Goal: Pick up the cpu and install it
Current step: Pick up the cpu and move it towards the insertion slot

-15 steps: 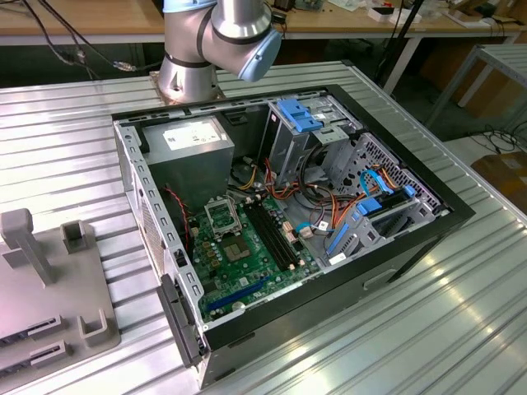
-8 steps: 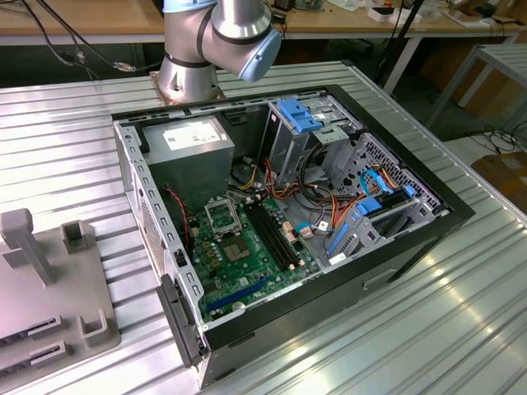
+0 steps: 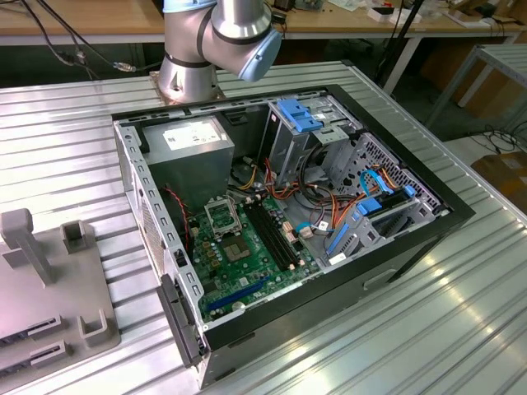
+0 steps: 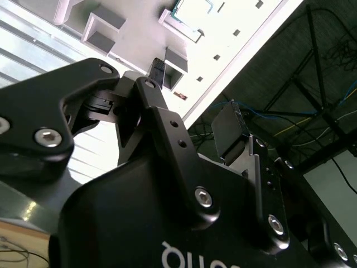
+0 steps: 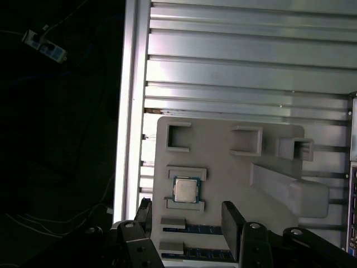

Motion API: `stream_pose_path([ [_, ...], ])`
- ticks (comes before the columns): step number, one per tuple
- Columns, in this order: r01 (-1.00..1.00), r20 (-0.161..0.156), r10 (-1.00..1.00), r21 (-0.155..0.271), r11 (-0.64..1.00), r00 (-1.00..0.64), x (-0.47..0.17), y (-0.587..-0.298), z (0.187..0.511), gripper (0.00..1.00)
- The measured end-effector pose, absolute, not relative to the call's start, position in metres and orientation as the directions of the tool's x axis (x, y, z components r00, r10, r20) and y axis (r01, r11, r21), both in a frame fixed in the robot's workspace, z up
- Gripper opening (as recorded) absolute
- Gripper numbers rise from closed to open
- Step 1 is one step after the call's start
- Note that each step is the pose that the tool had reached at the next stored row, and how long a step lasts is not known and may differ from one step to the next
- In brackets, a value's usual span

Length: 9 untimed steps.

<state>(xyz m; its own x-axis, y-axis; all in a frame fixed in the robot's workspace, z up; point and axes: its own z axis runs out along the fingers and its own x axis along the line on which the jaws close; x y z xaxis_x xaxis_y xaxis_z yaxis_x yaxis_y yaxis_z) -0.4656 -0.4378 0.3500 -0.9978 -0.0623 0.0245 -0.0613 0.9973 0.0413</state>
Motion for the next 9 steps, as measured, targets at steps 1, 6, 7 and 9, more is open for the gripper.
stream_pose_path([
  [1,-0.061,0.024,-0.062,0.041,0.997,-0.998,-0.4656,-0.4378,0.3500,0.62],
  [6,-0.061,0.024,-0.062,0.041,0.997,-0.998,-0.4656,-0.4378,0.3493,0.62],
  [7,-0.062,0.024,-0.063,0.041,0.997,-0.998,-0.4656,-0.4378,0.3487,0.62],
  [9,-0.065,0.024,-0.066,0.041,0.997,-0.998,-0.4659,-0.4379,0.3457,0.62],
])
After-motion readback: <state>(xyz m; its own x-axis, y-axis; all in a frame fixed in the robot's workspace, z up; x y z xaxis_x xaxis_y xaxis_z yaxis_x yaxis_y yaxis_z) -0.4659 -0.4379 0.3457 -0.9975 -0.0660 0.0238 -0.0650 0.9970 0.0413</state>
